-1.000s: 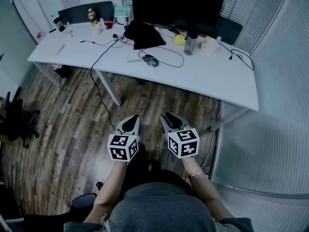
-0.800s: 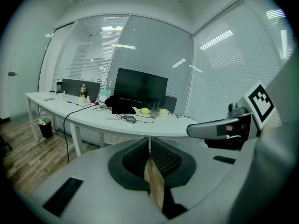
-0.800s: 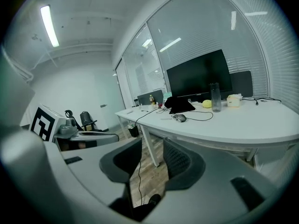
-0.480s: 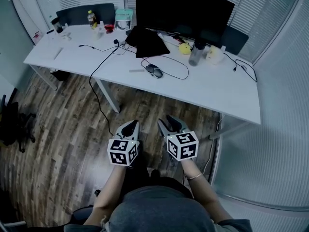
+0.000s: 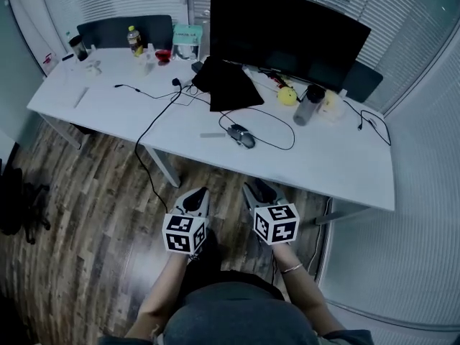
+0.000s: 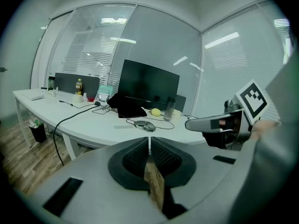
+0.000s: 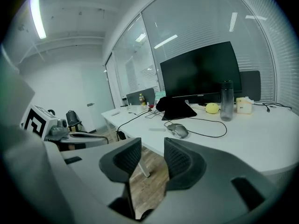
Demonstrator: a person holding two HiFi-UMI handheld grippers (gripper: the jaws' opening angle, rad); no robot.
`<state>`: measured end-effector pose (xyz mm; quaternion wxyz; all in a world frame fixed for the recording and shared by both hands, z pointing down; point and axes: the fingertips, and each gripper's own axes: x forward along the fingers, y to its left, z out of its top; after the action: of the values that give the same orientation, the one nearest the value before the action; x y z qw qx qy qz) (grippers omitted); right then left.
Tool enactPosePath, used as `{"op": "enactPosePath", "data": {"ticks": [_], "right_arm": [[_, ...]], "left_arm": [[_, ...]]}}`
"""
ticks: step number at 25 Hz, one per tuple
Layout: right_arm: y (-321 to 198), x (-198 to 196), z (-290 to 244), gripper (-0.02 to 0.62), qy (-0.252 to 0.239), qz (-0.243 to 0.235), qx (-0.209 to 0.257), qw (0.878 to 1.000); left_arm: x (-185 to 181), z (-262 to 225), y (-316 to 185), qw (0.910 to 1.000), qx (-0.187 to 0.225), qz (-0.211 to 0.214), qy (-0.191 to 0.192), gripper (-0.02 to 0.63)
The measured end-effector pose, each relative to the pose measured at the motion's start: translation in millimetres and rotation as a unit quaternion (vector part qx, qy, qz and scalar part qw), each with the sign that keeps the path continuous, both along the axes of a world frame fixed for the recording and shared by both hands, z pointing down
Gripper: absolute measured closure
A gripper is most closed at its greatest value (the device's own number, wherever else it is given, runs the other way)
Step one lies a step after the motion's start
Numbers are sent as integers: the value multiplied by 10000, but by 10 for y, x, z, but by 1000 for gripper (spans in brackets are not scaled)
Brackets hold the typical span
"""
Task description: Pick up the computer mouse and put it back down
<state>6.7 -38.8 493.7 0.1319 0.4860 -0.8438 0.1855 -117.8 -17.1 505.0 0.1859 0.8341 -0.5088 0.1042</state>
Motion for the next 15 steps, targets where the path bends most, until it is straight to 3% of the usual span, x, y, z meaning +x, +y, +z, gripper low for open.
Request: {"op": "enactPosePath", "data": {"ticks": [15], "right_arm": [[-849, -213, -7, 462, 169, 535, -36, 9984]], "left_arm": [[-335, -21, -1009, 9989, -48, 458, 64, 574]]}}
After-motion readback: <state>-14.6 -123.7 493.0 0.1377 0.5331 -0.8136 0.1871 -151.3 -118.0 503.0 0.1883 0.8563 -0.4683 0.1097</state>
